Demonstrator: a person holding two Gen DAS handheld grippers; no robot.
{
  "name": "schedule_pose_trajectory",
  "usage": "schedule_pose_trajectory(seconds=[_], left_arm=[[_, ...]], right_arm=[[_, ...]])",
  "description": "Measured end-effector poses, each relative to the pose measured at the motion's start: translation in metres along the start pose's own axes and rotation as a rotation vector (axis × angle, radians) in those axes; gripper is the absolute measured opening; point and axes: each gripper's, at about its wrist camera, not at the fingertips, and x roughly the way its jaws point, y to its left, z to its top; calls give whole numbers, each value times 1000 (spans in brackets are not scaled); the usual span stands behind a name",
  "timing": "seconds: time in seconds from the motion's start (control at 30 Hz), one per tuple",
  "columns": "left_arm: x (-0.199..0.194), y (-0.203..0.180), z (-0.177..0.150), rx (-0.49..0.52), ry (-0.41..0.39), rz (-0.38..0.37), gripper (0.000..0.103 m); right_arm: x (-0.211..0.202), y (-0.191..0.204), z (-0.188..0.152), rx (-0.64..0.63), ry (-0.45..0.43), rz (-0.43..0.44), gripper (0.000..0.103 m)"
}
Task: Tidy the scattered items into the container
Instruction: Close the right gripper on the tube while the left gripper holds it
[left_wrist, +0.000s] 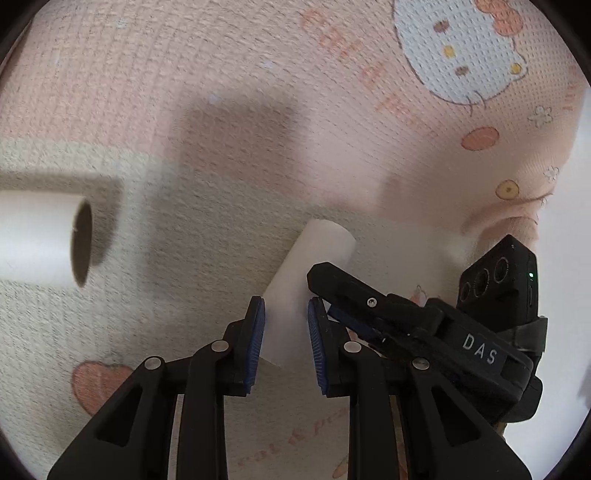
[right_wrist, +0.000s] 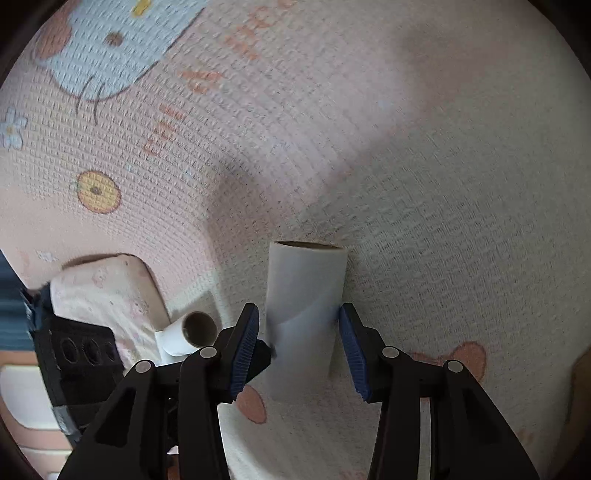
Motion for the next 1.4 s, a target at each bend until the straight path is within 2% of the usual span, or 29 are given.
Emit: schedule_pose_trajectory(seconds=[0.2, 0.43, 0.53, 0.73, 0.93, 1.1, 1.2, 1.3, 1.4], left_arm=[[16, -16, -19, 52, 13, 29, 28], [16, -22, -69, 87, -9, 58, 28], [15, -22, -92, 102, -6, 61, 28], [5, -18, -132, 222, 59, 84, 29], [-6, -6, -158, 241, 95, 72, 29], [-11, -2, -167, 195, 115, 69, 29], [-23, -2, -168, 208, 109, 53, 35], [-35, -6, -168, 257, 85, 77, 49], [-40, -1, -167, 264, 74, 81, 53]], right_arm=[[-5, -5, -18, -33, 5, -41, 43], [-17, -24, -61, -46, -2, -56, 43], [-15, -21, -87, -62, -4, -100, 43], [-17, -18, -127, -147, 4, -202, 43], [-23, -27, -151, -132, 24, -209, 43], [-35, -26, -162, -119, 9, -192, 43], [-51, -15, -169, -198, -4, -230, 43], [-64, -4, -178, -302, -32, -273, 49], [-78, -10, -181, -288, -95, -279, 50]])
